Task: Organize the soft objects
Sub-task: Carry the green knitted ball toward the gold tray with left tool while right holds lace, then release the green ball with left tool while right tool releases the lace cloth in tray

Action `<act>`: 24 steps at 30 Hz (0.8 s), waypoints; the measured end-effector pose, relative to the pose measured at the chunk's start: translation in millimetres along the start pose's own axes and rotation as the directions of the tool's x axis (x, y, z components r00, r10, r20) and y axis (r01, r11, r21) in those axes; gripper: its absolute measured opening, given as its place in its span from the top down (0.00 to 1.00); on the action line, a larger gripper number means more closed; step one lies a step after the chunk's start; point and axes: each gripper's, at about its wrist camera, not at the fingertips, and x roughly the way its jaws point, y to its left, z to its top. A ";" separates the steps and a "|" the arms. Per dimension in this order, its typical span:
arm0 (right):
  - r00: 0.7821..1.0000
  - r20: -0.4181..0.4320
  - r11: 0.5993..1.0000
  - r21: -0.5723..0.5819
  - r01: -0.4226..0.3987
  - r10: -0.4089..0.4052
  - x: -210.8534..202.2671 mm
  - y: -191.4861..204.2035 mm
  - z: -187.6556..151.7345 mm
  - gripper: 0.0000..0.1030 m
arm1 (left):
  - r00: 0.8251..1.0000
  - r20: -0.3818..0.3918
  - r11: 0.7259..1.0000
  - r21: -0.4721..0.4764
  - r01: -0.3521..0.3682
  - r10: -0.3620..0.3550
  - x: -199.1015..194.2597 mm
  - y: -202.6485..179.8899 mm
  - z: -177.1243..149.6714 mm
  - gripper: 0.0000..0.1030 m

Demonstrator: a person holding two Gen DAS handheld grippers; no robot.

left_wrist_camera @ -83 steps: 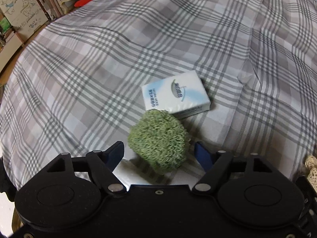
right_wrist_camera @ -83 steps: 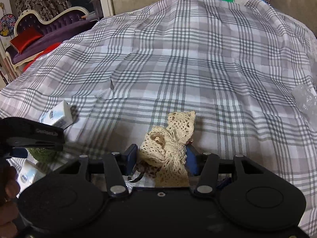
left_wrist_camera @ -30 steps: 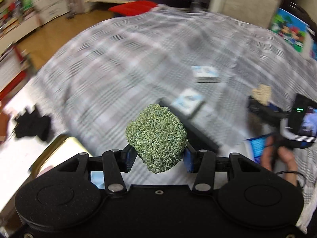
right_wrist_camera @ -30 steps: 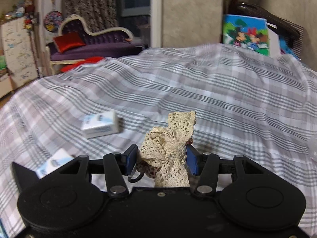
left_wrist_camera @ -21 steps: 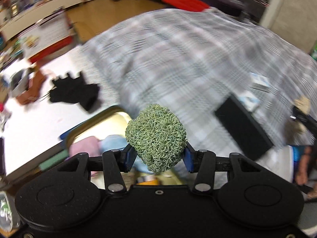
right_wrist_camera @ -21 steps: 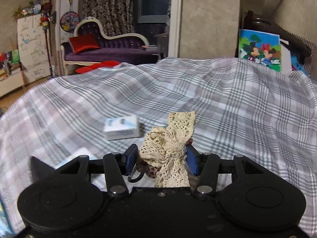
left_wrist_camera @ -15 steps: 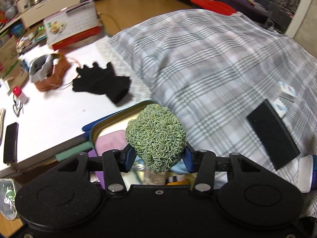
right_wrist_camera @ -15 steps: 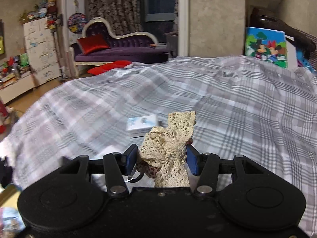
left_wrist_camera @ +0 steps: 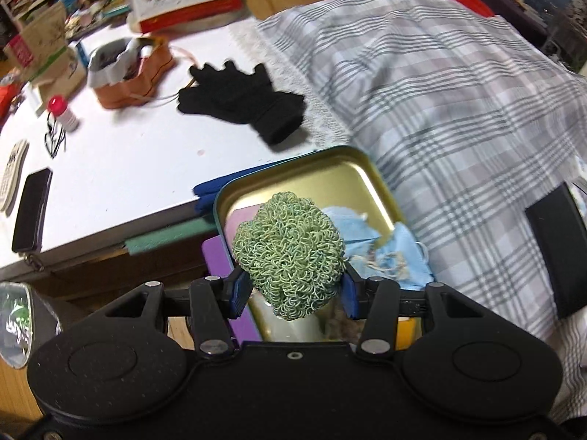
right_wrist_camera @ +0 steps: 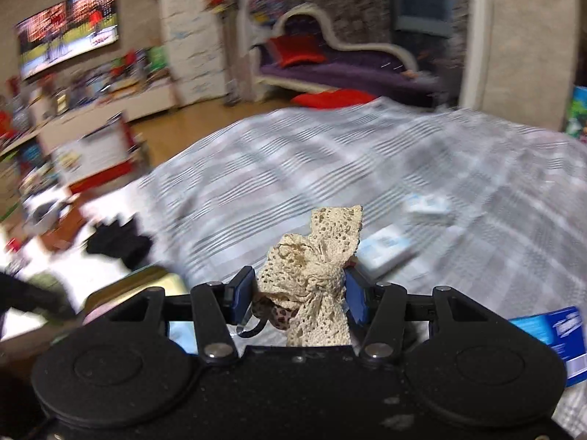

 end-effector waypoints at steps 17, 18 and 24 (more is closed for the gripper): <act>0.967 -0.229 0.980 -0.135 -0.144 0.111 38.0 80.8 -40.0 0.50 | 0.997 -0.079 0.999 -0.039 -0.009 0.006 46.5 2.9 24.4 0.53; 0.966 -0.233 0.981 -0.135 -0.143 0.109 39.1 80.4 -40.1 0.50 | 0.997 -0.079 0.999 -0.034 -0.010 0.007 48.0 0.8 26.4 0.53; 0.965 -0.244 0.982 -0.134 -0.131 0.095 49.5 77.8 -40.0 0.50 | 0.996 -0.089 1.000 0.000 -0.008 0.008 56.6 -13.8 36.4 0.53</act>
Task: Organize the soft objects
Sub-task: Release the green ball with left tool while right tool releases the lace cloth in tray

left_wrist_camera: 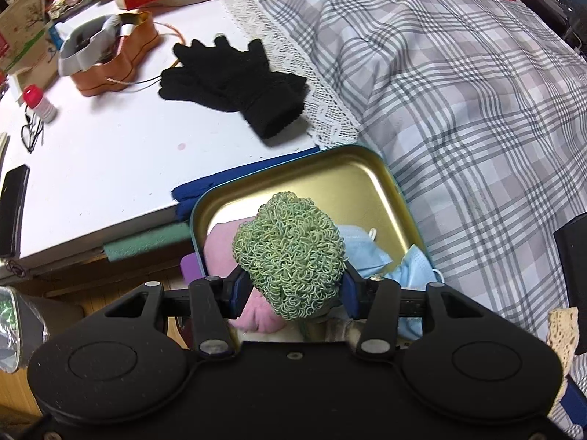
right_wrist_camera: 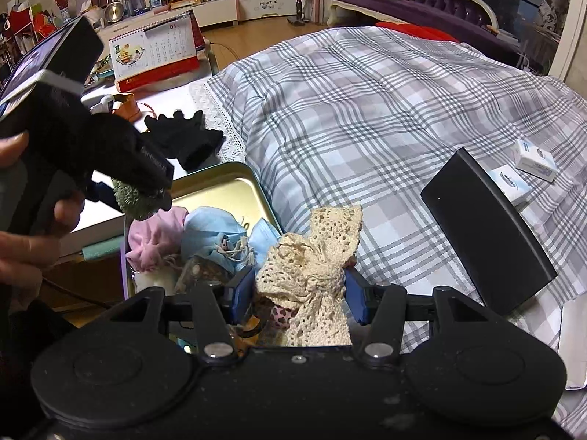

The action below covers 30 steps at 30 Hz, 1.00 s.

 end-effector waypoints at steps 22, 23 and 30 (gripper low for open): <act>0.998 -0.053 0.999 -0.033 -0.022 0.020 22.8 10.7 2.8 0.50 | 1.000 0.006 1.000 0.010 -0.004 0.004 -1.1 2.7 11.8 0.34; 0.998 -0.059 0.999 -0.041 -0.027 0.025 24.6 13.2 2.8 0.50 | 1.000 0.007 1.000 0.003 -0.006 0.006 -1.2 5.3 11.1 0.34; 0.992 -0.105 0.996 -0.058 -0.070 0.063 36.1 27.4 3.3 0.50 | 0.999 0.026 0.999 -0.030 -0.033 0.034 -6.4 21.5 5.0 0.34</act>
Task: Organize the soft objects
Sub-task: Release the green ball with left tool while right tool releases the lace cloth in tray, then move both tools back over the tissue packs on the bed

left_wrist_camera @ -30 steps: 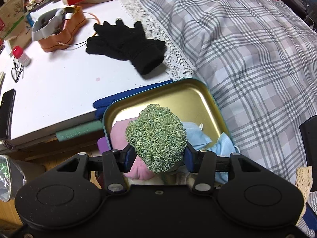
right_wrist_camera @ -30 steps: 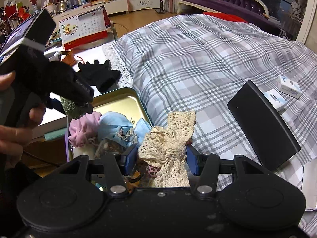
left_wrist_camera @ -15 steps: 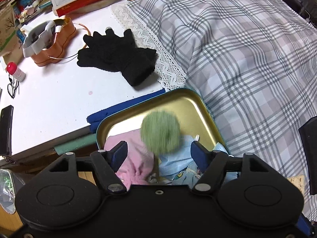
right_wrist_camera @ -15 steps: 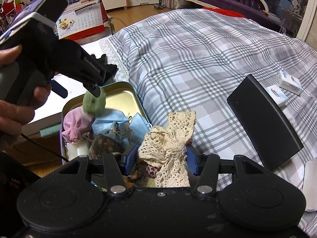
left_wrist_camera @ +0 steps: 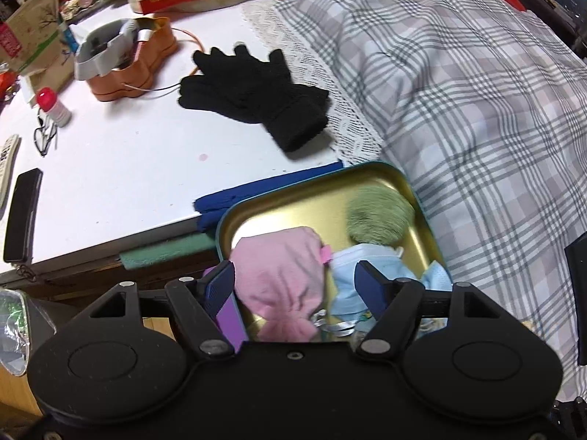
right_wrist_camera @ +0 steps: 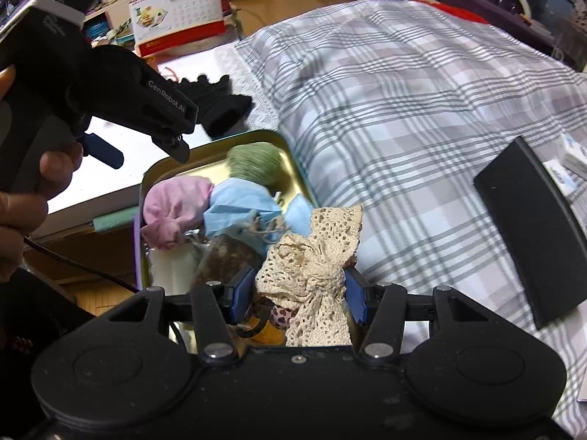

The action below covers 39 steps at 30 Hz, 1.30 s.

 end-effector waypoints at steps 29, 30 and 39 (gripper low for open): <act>0.998 -0.034 0.998 0.015 0.059 -0.059 2.8 -15.7 -11.5 0.31 | 0.998 0.043 0.998 0.048 0.050 -0.052 -30.5 0.4 -59.2 0.30; 0.998 -0.031 0.998 0.019 0.061 -0.061 0.7 -17.0 -11.7 0.31 | 0.998 0.041 0.998 0.050 0.050 -0.052 -30.8 -0.5 -59.7 0.30; 0.994 -0.001 0.992 0.069 0.105 -0.105 -19.9 -34.5 -17.7 0.31 | 0.997 0.048 0.994 0.092 0.057 -0.061 -40.7 -17.5 -68.6 0.30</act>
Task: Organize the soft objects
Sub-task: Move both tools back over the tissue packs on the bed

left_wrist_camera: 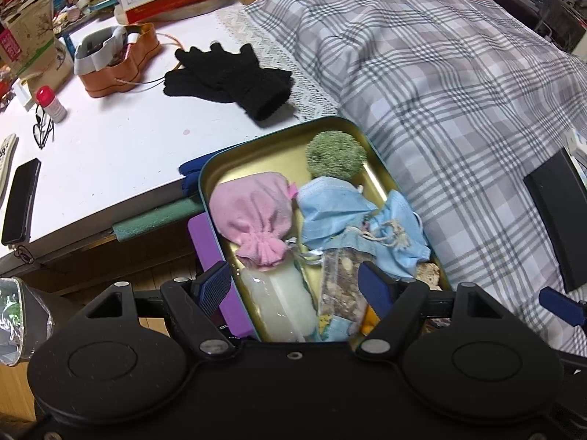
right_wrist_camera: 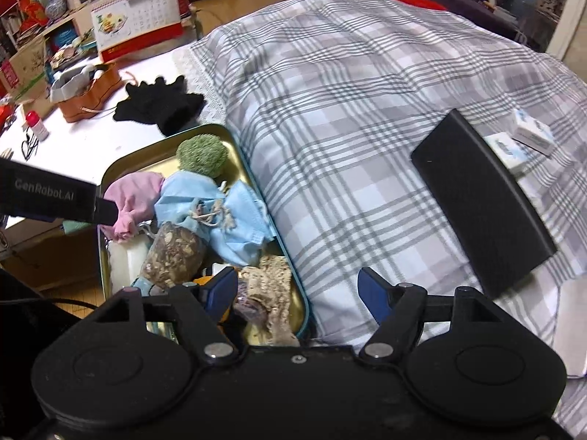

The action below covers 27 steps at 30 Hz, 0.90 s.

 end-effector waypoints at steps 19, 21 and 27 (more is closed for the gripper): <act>0.988 0.119 0.978 0.193 0.074 -0.098 -63.9 -83.0 -23.5 0.31 | 0.998 0.014 0.984 0.163 0.065 -0.069 -43.6 -92.5 -22.0 0.24; 0.985 0.131 0.971 0.223 0.085 -0.116 -69.8 -96.4 -27.4 0.31 | 0.997 0.016 0.980 0.185 0.069 -0.073 -47.7 -105.0 -25.4 0.24; 0.971 0.149 0.939 0.318 0.131 -0.186 -86.7 -140.5 -41.1 0.31 | 0.994 -0.005 0.964 0.244 0.104 -0.106 -56.1 -141.6 -32.2 0.24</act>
